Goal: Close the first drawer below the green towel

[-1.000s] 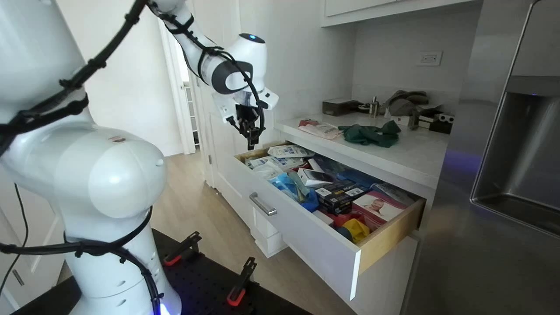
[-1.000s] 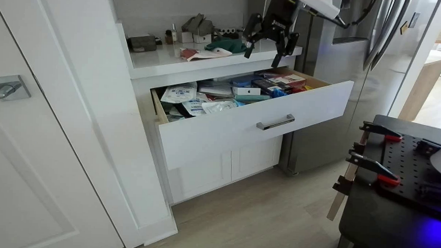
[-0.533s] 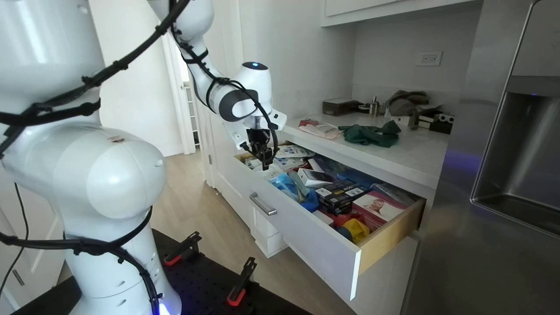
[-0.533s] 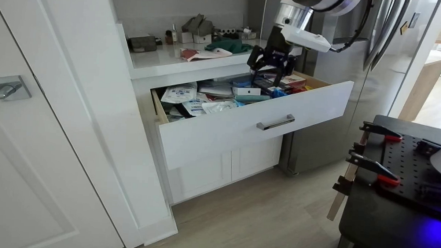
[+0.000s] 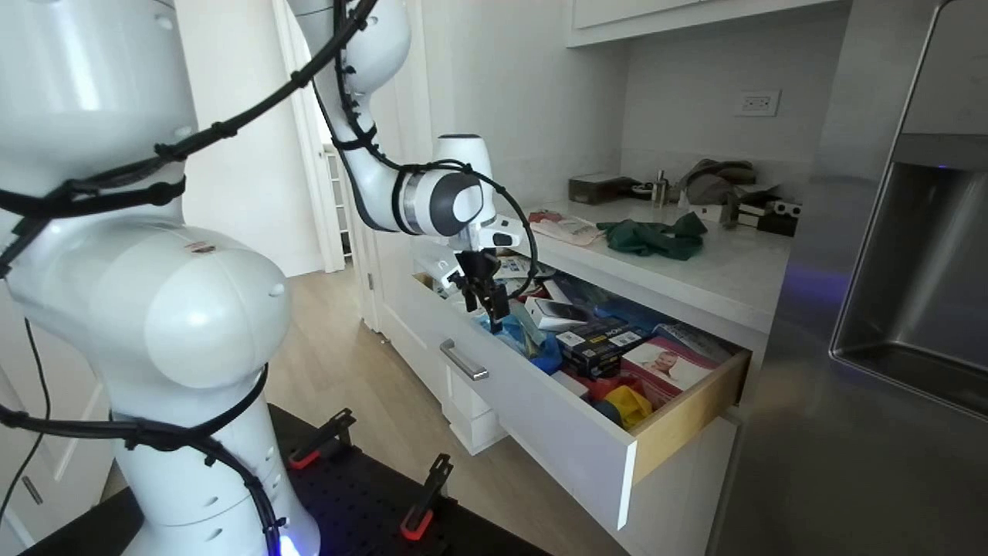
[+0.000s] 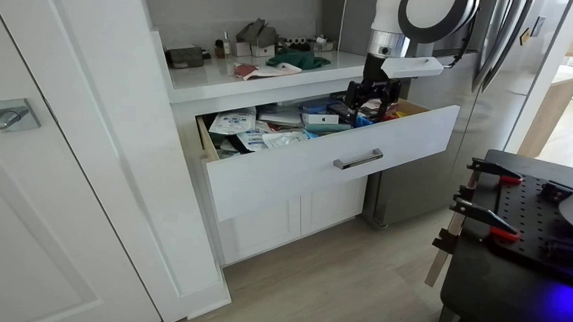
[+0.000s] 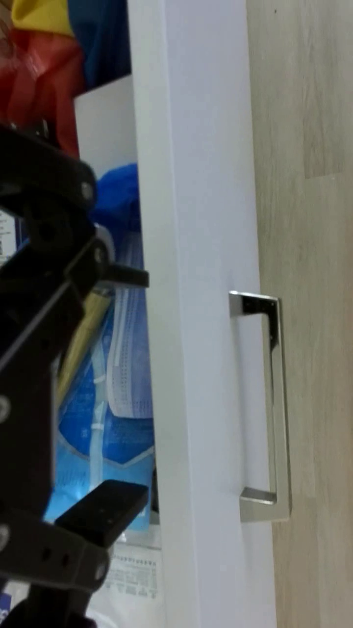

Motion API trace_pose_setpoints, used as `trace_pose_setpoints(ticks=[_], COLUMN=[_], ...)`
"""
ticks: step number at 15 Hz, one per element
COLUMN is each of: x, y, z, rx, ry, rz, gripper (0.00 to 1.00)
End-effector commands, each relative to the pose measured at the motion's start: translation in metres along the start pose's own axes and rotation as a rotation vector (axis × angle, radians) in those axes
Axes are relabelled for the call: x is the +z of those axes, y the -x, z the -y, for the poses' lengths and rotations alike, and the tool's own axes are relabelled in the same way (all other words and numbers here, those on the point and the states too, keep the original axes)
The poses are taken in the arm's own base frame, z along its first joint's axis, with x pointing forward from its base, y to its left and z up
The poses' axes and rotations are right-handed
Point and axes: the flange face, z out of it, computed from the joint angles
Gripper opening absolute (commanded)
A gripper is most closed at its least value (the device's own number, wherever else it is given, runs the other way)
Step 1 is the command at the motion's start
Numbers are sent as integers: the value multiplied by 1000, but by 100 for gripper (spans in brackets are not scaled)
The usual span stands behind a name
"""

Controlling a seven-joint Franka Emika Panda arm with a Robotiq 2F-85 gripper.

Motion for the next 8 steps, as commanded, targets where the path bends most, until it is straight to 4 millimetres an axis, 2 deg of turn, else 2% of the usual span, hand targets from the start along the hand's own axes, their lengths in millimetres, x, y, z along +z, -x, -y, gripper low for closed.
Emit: trace_pose_setpoints(ticks=[1,8], x=[-6,-6], y=[11,41], z=[-8,-16], rx=[-2,-25], ry=[69,97], rz=[25,104], gripper=[100,100])
